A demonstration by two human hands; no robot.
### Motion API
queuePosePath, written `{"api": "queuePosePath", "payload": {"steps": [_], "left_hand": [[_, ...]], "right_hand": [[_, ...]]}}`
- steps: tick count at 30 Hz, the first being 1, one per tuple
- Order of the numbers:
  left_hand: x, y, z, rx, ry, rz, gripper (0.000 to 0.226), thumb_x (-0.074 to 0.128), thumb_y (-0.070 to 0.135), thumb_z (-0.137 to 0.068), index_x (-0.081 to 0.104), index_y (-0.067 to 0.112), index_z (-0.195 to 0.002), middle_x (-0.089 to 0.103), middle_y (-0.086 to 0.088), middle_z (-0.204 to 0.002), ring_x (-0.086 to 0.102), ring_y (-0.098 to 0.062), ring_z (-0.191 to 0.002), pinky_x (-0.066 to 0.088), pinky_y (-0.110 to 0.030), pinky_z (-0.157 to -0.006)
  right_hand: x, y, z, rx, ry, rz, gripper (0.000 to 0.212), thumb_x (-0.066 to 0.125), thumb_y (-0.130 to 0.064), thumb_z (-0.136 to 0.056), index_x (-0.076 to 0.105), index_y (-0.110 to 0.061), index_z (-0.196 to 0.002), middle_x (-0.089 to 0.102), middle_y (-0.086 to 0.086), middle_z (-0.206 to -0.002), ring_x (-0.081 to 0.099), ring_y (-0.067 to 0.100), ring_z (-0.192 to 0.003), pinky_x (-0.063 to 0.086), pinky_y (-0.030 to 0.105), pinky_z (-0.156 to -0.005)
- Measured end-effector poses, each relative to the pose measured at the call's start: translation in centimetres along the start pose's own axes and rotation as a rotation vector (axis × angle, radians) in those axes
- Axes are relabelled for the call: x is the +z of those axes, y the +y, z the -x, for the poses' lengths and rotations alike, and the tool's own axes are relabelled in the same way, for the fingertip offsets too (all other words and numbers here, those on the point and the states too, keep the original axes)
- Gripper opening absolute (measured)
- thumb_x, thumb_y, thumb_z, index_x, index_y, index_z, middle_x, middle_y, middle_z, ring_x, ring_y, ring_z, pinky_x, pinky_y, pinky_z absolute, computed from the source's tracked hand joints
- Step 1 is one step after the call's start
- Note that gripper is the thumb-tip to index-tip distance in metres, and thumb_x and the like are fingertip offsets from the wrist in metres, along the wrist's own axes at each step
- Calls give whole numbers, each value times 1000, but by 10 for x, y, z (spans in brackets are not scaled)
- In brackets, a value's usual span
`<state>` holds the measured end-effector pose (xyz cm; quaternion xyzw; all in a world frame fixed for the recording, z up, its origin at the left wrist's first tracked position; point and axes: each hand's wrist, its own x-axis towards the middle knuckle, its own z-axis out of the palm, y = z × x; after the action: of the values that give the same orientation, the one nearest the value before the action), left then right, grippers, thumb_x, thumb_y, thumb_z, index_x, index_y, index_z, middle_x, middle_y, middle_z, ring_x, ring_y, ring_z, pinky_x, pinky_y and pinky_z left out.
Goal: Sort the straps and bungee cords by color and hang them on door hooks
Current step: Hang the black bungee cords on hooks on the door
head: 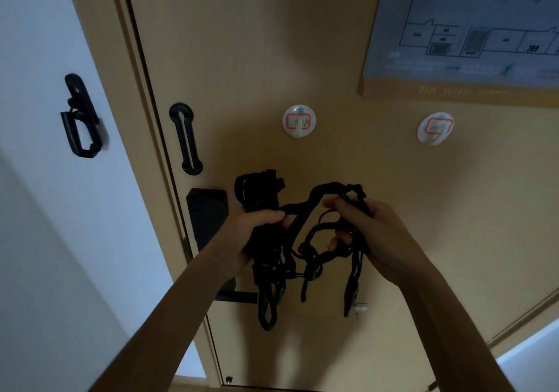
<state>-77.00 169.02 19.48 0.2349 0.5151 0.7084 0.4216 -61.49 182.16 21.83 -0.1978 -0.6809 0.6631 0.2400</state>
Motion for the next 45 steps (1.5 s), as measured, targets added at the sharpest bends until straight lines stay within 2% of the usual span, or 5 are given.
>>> {"api": "queuePosePath", "payload": {"steps": [19, 25, 29, 35, 45], "left_hand": [[-15, 4, -8, 91, 30, 39, 31, 59, 21, -79, 62, -3, -98, 63, -26, -101, 62, -29, -77, 53, -33, -68], [-6, 0, -6, 58, -17, -54, 27, 60, 13, -84, 56, 1, -108, 70, -13, -88, 69, -21, -72, 55, -31, -63], [1, -4, -7, -38, -98, -195, 41, 78, 22, -72, 61, 17, -109, 71, -3, -97, 65, -24, -99, 51, -39, -88], [7, 2, 0, 89, -261, -441, 21, 64, -1, -83, 65, 20, -77, 61, 5, -61, 59, -12, -62, 51, -21, -64], [-6, 2, -4, -20, -164, -304, 26, 68, 12, -79, 63, 15, -104, 70, -7, -90, 67, -24, -89, 52, -40, -86]], "right_hand": [[-3, -5, -3, -152, 283, -258, 26, 46, -18, -98, 62, -8, -81, 31, -2, -44, 27, 12, -32, 34, 26, -35], [6, -6, -5, -1, 32, -150, 32, 41, -25, -100, 65, -4, -102, 50, 6, -64, 45, 17, -48, 44, 30, -47], [14, -11, -6, 34, -90, -187, 32, 38, -26, -100, 64, -13, -114, 73, 4, -89, 70, 20, -82, 55, 25, -61], [9, -11, -8, 20, -81, -170, 27, 42, -24, -98, 65, -19, -110, 73, -3, -100, 69, 12, -96, 57, 20, -74], [-5, -5, -8, -25, -20, 66, 27, 44, -17, -99, 66, 0, -96, 64, 16, -70, 60, 27, -55, 50, 34, -48]]}}
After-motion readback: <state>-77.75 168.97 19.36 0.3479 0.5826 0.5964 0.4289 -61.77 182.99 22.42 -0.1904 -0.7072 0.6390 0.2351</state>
